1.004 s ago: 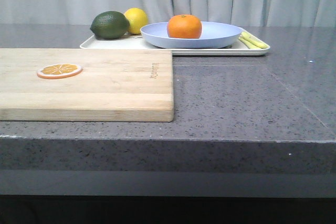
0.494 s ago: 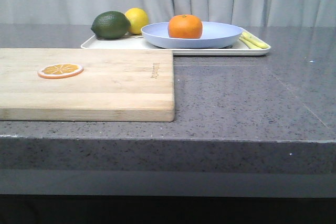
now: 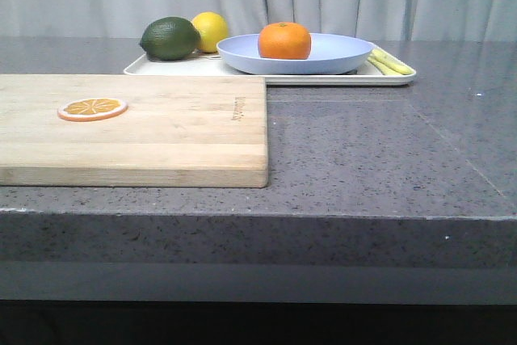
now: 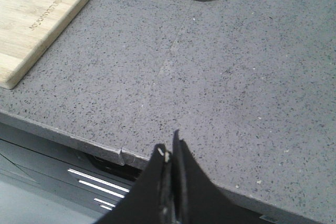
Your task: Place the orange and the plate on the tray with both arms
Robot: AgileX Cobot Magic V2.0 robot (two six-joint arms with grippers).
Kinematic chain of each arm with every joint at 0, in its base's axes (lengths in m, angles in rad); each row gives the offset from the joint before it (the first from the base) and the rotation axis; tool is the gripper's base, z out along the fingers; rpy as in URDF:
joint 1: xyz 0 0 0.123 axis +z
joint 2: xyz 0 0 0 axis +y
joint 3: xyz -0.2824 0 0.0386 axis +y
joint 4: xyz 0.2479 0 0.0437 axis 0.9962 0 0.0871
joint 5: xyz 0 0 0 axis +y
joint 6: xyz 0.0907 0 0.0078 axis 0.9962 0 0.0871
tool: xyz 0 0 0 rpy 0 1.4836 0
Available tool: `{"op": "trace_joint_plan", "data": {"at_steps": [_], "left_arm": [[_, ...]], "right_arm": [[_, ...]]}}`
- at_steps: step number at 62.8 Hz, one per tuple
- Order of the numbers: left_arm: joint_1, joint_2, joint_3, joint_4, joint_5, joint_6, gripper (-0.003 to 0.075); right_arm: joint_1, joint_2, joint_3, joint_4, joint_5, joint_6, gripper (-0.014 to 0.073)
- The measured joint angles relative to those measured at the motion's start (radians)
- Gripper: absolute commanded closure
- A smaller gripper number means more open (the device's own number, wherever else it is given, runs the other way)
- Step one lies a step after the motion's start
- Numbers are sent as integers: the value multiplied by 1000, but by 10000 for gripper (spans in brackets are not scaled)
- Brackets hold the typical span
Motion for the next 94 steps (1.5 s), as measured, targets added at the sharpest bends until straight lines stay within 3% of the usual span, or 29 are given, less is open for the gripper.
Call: {"op": "trace_joint_plan", "data": {"at_steps": [94], "left_arm": [[0, 0, 0, 71, -90, -27, 740]], "right_arm": [[0, 0, 0, 0, 0, 1, 659]]}}
